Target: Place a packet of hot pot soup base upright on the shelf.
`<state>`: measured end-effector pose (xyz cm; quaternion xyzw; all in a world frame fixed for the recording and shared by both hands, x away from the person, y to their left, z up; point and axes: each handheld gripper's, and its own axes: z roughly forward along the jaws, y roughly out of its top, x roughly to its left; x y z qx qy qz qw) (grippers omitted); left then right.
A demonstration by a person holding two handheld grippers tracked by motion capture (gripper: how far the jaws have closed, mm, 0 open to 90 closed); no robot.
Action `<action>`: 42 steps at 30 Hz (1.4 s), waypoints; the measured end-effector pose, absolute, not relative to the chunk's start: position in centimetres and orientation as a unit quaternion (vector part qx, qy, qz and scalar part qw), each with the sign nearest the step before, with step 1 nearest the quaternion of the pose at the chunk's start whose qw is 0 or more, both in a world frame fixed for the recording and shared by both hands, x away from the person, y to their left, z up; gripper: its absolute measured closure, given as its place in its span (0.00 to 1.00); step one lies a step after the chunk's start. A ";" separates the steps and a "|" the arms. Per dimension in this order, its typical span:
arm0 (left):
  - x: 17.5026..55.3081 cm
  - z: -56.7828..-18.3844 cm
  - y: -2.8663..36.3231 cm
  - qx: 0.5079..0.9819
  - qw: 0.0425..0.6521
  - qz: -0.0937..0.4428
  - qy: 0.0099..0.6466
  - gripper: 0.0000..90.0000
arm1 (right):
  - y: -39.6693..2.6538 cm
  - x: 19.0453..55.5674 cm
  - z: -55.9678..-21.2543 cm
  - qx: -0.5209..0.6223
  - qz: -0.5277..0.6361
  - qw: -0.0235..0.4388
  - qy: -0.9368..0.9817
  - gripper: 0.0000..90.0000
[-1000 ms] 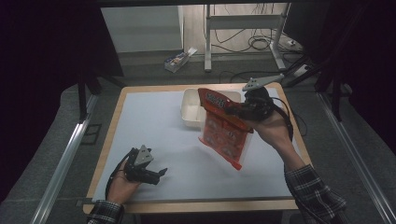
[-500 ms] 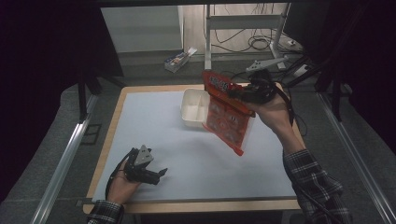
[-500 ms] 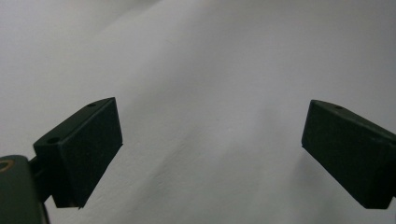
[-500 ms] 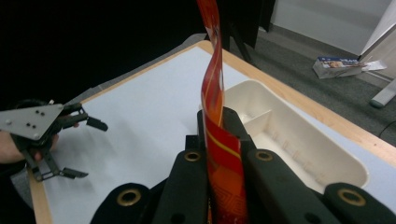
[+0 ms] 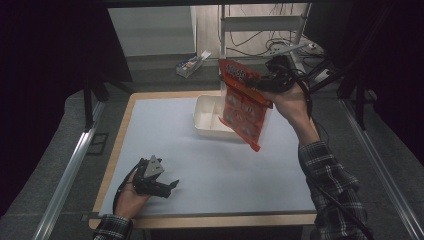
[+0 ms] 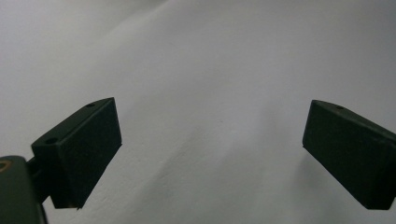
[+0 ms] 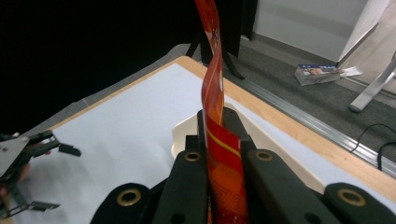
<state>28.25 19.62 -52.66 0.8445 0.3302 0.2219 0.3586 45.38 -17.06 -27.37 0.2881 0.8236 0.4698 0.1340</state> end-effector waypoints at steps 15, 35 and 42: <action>28.3 -52.8 19.7 0.843 0.363 0.216 0.333 0.05 | -16.3 49.9 -26.7 0.306 0.468 0.151 0.815 0.98; 28.3 -52.8 19.7 0.843 0.364 0.213 0.334 0.04 | -14.9 55.4 -29.3 0.302 0.462 0.165 0.818 0.98; 28.3 -52.9 19.6 0.845 0.362 0.212 0.332 0.05 | -14.2 56.3 -31.4 0.296 0.451 0.160 0.827 0.98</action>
